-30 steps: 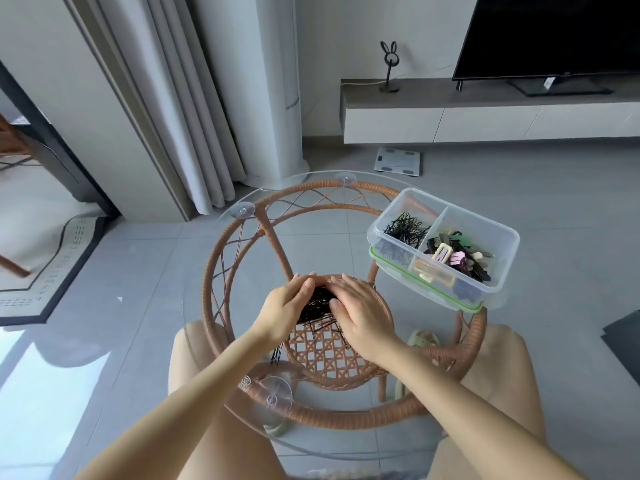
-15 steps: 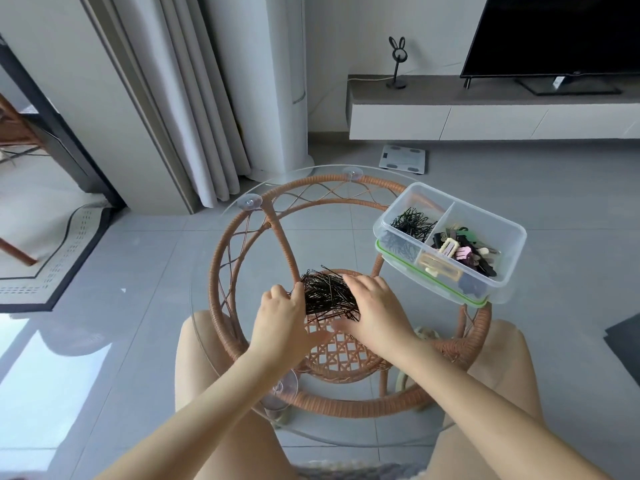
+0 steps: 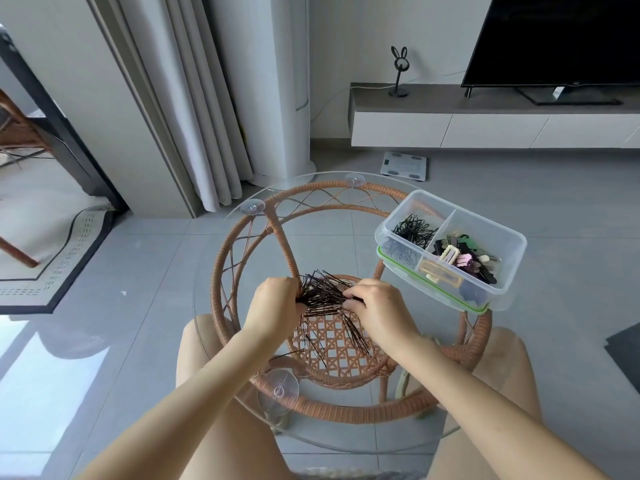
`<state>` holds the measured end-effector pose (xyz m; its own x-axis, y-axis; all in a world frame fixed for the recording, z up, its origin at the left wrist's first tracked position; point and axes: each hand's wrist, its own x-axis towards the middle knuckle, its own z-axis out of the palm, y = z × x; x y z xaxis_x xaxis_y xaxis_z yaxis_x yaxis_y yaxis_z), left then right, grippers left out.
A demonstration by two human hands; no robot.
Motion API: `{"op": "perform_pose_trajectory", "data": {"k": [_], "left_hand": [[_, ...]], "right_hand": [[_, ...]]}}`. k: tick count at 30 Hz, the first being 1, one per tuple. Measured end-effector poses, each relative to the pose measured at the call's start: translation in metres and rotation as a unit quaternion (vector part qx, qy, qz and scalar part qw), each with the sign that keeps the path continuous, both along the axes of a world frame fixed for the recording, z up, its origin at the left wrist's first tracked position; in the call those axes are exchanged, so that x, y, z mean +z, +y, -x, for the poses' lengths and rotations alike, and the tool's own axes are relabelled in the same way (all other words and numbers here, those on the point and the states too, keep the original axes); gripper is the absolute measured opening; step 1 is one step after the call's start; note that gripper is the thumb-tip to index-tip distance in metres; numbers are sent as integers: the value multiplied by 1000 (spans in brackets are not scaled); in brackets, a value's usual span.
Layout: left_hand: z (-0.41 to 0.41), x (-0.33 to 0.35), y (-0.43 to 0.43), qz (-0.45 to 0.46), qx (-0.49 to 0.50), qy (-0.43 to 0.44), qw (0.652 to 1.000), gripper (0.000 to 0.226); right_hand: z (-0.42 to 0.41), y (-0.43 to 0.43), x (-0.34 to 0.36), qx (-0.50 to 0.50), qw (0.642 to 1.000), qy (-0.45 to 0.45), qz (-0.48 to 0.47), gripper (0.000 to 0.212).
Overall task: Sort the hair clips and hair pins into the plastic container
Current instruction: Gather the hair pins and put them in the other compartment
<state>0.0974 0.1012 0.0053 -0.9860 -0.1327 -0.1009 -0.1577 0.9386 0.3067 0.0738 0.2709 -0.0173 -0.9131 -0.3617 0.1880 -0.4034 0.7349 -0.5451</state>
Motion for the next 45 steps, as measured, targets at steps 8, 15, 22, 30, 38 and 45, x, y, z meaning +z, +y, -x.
{"op": "perform_pose_trajectory", "data": {"k": [8, 15, 22, 30, 38, 45], "left_hand": [[3, 21, -14, -52, 19, 75, 996, 13], [4, 46, -14, -91, 32, 95, 991, 12], [16, 68, -11, -112, 42, 138, 983, 12], [45, 89, 4, -129, 31, 179, 975, 15], [89, 105, 41, -149, 9, 201, 968, 26], [138, 98, 101, -150, -29, 187, 970, 20]], "right_hand": [[-3, 11, 33, -49, 995, -12, 85, 12], [1, 18, 48, -104, 977, -84, 164, 10], [15, 28, 71, -156, 929, -141, 304, 8], [68, 58, 102, -295, 874, -62, 381, 2], [125, 53, 62, -365, 915, -85, 151, 17], [130, 65, 86, -282, 930, -203, 117, 25]]}}
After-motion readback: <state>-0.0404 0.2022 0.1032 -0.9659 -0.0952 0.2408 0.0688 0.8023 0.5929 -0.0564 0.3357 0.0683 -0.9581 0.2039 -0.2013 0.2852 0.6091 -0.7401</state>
